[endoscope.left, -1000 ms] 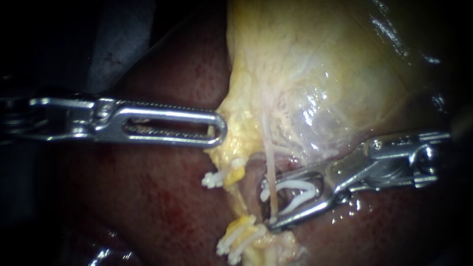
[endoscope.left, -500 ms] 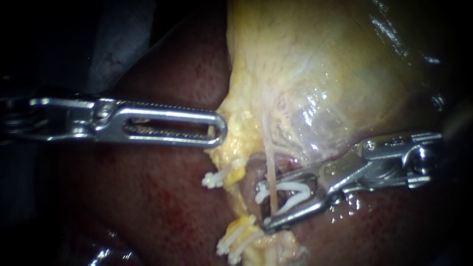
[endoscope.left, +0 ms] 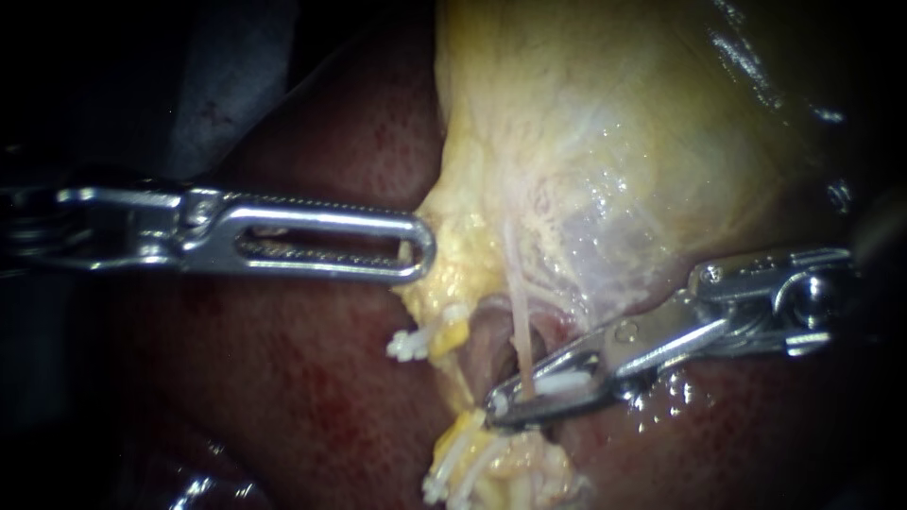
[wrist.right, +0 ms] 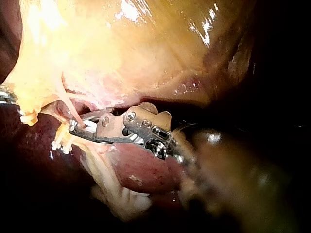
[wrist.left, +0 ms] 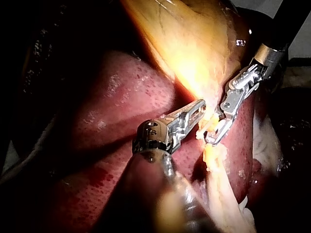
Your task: Clipping first clip right tube
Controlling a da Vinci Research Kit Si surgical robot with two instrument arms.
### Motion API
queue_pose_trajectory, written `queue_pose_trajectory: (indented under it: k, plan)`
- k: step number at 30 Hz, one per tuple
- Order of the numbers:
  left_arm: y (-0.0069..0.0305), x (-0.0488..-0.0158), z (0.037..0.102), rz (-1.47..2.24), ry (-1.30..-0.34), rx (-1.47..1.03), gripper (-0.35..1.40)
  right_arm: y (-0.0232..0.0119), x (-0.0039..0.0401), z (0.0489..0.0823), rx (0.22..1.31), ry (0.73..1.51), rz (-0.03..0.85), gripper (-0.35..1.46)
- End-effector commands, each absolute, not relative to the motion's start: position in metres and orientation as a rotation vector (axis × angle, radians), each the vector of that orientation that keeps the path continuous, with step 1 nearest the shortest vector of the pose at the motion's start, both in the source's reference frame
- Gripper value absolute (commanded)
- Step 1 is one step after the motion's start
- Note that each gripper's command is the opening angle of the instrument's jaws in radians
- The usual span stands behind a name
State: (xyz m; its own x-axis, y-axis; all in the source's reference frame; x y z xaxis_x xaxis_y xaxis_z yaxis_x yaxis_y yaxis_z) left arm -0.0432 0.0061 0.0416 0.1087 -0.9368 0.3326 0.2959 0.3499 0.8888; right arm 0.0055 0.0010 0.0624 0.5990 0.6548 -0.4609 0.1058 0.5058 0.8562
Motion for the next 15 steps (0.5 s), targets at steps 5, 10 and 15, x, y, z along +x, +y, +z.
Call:
queue_pose_trajectory:
  k: [5, 10, 15]
  plan:
    - [0.0061, -0.0432, 0.0416, -1.044, -1.086, 0.752, -0.35, 0.001, 0.0054, 0.0624, 1.013, 0.888, 0.395, -0.27]
    - [0.0061, -0.0433, 0.0416, -1.045, -1.086, 0.752, -0.35, 0.0009, 0.0054, 0.0624, 1.016, 0.886, 0.399, -0.27]
    - [0.0061, -0.0433, 0.0416, -1.045, -1.086, 0.752, -0.35, 0.0009, 0.0054, 0.0624, 1.017, 0.886, 0.397, -0.27]
